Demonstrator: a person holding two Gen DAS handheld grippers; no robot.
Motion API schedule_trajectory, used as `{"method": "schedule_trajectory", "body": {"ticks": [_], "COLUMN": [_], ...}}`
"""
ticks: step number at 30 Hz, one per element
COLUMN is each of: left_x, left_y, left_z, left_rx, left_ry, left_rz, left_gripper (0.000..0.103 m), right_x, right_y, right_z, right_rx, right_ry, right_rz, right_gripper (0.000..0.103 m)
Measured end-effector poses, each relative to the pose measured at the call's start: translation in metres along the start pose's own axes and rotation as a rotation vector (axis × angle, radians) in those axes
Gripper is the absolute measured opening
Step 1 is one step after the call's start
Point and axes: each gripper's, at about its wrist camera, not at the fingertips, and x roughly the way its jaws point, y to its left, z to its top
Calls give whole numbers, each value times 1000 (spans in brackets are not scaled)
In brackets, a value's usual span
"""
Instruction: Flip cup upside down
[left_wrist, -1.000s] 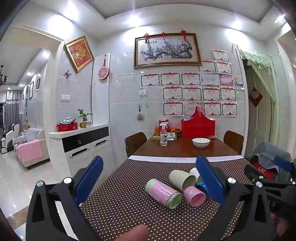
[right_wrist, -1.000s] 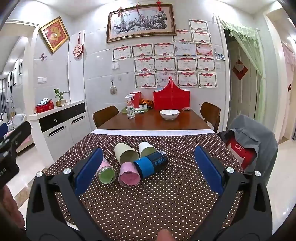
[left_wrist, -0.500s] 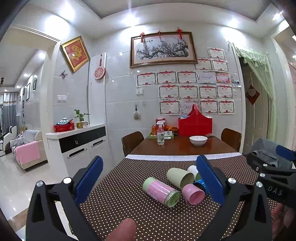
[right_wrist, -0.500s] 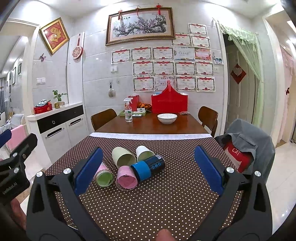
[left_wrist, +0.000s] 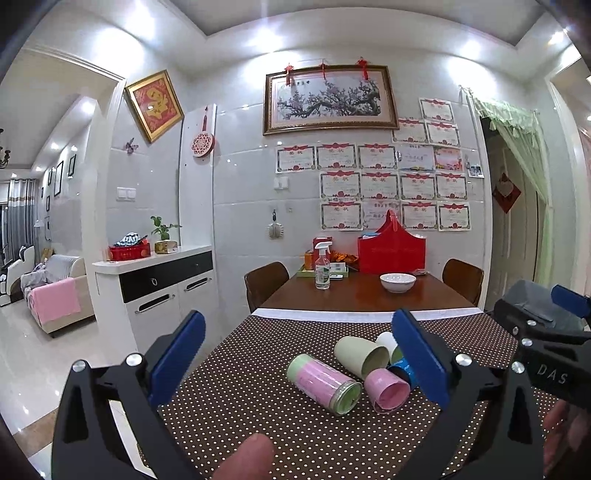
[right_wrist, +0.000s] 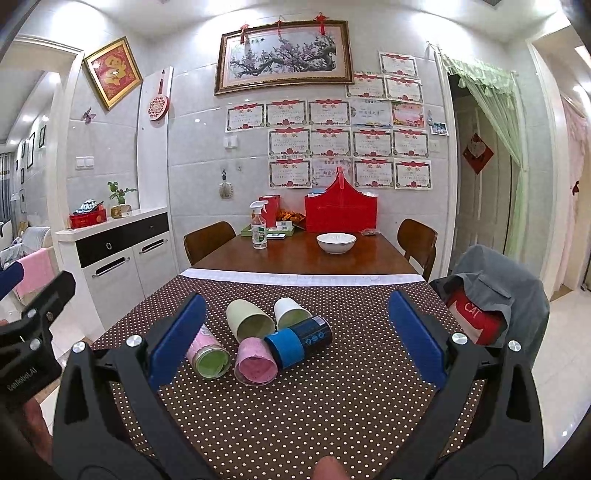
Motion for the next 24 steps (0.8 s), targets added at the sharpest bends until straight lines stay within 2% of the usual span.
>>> {"method": "schedule_trajectory", "body": {"ticks": [24], "left_x": [-1], "left_y": [7], "left_z": [0], "left_rx": [-16], "left_ry": [-6], "left_rz": [4], "left_gripper": [99], "right_x": [-1], "right_y": [7], "right_z": [5], "right_rx": [-14], "right_ry": [-14], "right_rz": [10], "right_gripper": [97]}}
